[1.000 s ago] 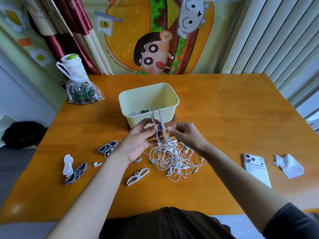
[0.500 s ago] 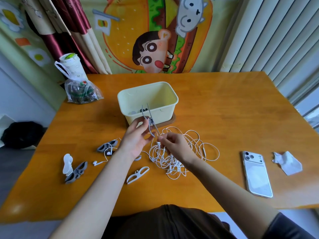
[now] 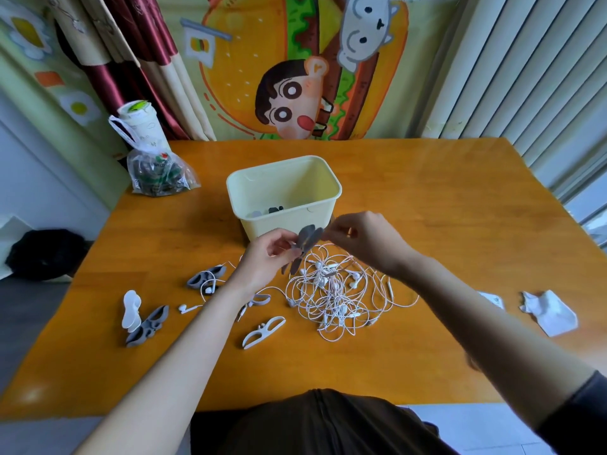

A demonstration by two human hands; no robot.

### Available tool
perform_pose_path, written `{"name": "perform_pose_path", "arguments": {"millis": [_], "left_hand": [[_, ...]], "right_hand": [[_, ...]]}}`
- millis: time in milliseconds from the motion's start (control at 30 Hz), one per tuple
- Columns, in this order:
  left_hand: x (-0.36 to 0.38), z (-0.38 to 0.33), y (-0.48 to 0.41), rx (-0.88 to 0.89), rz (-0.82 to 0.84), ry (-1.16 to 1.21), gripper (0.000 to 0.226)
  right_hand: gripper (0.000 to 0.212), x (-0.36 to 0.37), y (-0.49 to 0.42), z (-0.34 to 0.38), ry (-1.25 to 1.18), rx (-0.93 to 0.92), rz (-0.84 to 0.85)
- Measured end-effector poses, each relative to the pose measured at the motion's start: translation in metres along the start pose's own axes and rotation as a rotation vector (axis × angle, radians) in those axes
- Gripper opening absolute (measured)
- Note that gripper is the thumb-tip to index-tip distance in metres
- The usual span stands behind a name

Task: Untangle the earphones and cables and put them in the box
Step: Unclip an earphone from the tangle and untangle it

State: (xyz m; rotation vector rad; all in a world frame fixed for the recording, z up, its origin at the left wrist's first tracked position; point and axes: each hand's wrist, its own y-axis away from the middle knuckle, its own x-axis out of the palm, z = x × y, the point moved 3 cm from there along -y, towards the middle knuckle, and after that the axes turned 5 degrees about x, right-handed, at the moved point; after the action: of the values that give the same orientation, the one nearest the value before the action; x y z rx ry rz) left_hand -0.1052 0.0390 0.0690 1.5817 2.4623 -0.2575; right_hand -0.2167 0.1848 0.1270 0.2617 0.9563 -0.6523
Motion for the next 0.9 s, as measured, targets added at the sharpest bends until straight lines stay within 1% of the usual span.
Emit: {"name": "perform_pose_path", "arguments": {"millis": [67,133,233,300,367,433,500,567,633,733,800,900], "left_hand": [[0.003,-0.006,0.000,0.009,0.055,-0.012,0.016],[0.004,-0.011,0.002,-0.009,0.118,0.052,0.017],[0.004,-0.018,0.007,-0.039,0.218,0.259,0.018],[0.005,-0.024,0.009,-0.046,0.239,0.431,0.018],[0.006,-0.032,0.009,-0.038,0.218,0.634,0.018],[0.006,-0.036,0.005,-0.012,0.191,0.776,0.033],[0.006,-0.036,0.000,0.007,0.163,0.843,0.046],[0.006,-0.038,-0.003,0.008,0.110,0.903,0.047],[0.005,-0.041,-0.005,-0.013,0.018,0.971,0.045],[0.002,-0.036,-0.009,-0.061,-0.148,0.955,0.026],[0.001,-0.031,-0.010,-0.083,-0.224,0.855,0.017],[-0.001,-0.021,-0.008,-0.092,-0.329,0.650,0.011]], "right_hand": [[0.017,-0.007,-0.004,0.000,0.014,-0.008,-0.044],[0.012,-0.012,-0.007,0.001,-0.038,-0.008,-0.075],[0.011,-0.016,-0.009,-0.001,-0.173,0.021,-0.088],[0.014,-0.013,-0.008,-0.003,-0.262,0.040,-0.083],[0.018,-0.005,-0.006,-0.004,-0.365,0.069,-0.063],[0.021,0.008,-0.002,-0.002,-0.510,0.119,-0.017],[0.026,0.020,0.002,0.000,-0.628,0.157,0.021],[0.028,0.031,0.005,0.002,-0.681,0.191,0.044],[0.027,0.042,0.007,0.003,-0.702,0.214,0.060],[0.023,0.052,0.013,0.007,-0.663,0.222,0.055],[0.023,0.056,0.017,0.009,-0.601,0.217,0.045],[0.025,0.056,0.020,0.012,-0.506,0.189,0.032]]}}
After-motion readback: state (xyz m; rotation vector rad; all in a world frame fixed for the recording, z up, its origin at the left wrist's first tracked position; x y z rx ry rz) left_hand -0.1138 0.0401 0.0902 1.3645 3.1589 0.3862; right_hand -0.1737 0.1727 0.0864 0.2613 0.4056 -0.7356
